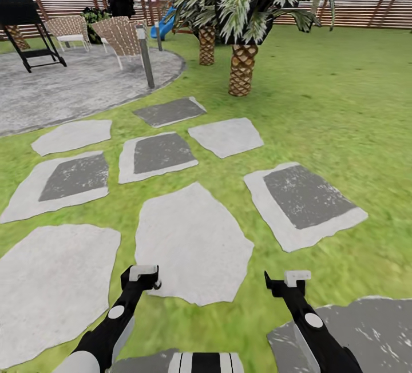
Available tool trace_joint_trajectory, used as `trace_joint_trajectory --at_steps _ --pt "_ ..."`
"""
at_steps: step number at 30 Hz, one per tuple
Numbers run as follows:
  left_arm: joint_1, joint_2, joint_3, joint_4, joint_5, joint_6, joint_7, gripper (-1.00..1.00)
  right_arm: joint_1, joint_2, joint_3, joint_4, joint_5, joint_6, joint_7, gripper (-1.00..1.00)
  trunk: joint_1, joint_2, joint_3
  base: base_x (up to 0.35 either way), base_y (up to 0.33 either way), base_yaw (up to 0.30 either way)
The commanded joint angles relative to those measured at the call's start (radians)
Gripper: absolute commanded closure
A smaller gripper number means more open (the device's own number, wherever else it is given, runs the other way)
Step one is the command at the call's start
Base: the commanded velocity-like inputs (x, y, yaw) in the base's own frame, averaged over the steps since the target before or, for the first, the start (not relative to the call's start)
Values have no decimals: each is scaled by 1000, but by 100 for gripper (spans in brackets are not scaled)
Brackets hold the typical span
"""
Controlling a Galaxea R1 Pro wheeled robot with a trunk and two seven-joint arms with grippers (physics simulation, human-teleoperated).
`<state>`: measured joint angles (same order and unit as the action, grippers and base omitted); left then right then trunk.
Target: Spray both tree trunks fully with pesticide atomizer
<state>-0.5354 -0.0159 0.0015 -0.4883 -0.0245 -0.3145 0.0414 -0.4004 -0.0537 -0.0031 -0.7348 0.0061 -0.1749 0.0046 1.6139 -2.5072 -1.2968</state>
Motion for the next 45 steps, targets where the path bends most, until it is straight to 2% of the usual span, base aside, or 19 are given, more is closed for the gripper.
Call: trace_joint_trajectory --at_steps 1,12,33,45 --pt "0 0 0 -1 -1 0 0 -100 0 0 0 0 0 0 0 -100 0 0 0 146 -233 277" --pt "0 -1 0 -6 0 -3 0 -100 0 0 0 -1 -1 0 1 -100 0 0 0 24 -69 105" --pt "0 -2 0 -5 -2 -3 0 -100 0 0 -2 -2 0 0 0 -100 9 -5 -110 0 0 0" --pt "1 -1 0 -4 -2 -4 0 -100 0 0 0 -2 -1 0 2 -100 9 -5 -117 0 -67 16"
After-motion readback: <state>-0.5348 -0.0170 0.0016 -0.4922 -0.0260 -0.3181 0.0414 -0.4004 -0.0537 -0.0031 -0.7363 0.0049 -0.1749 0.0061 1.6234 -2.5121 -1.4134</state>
